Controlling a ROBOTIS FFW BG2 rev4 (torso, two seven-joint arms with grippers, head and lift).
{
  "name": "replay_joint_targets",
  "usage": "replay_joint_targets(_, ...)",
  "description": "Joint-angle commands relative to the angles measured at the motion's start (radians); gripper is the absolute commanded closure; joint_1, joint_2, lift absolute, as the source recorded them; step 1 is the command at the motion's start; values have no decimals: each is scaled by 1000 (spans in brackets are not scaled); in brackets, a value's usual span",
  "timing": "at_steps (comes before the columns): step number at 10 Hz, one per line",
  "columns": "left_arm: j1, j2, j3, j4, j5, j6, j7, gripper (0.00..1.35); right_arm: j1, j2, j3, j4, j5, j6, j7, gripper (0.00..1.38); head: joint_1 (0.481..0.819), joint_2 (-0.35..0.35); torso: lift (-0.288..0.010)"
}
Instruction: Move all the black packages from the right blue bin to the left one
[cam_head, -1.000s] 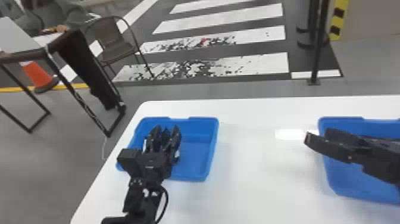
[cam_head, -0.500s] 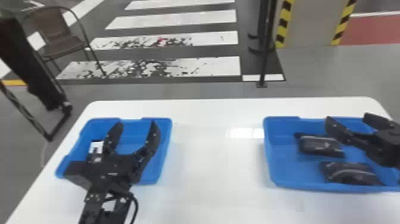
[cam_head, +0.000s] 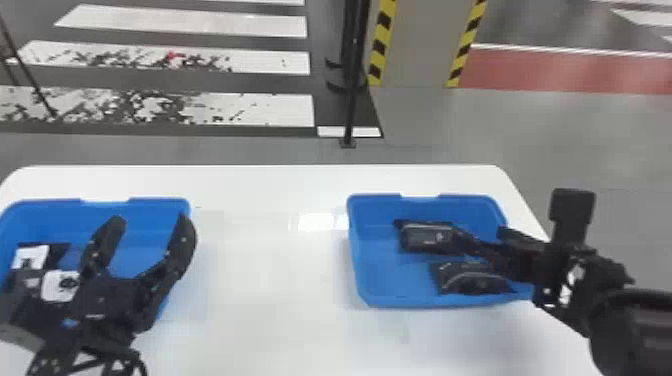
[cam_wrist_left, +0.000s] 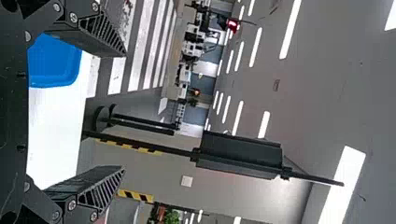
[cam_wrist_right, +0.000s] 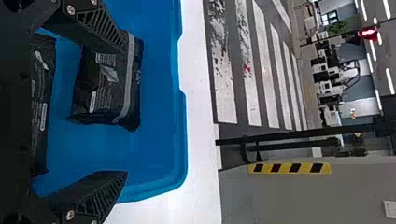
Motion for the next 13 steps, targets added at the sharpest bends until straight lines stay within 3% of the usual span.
replay_joint_targets(1, 2, 1, -2, 0, 1, 11, -3, 197, -32, 0, 31, 47, -1, 2, -1, 113, 695, -107, -154)
replay_joint_targets(6, 7, 1, 6, 0, 5, 31, -9, 199, -128, -2, 97, 180, 3, 9, -11, 136, 695, -76, -154)
replay_joint_targets(7, 7, 1, 8, 0, 5, 38, -12, 199, -152, -3, 105, 229, -1, 11, -11, 216, 695, -74, -154)
replay_joint_targets(9, 9, 1, 12, 0, 5, 48, -17, 199, -174, -5, 111, 273, -21, 58, -11, 593, 695, -69, -154)
replay_joint_targets(11, 14, 1, 20, 0, 5, 61, -20, 199, -155, -2, 119, 273, -81, 26, -17, 1251, 695, -63, -154)
replay_joint_targets(13, 17, 0, 16, 0, 7, 53, -25, 199, -130, -2, 119, 236, -125, 16, -17, 1245, 695, -50, -154)
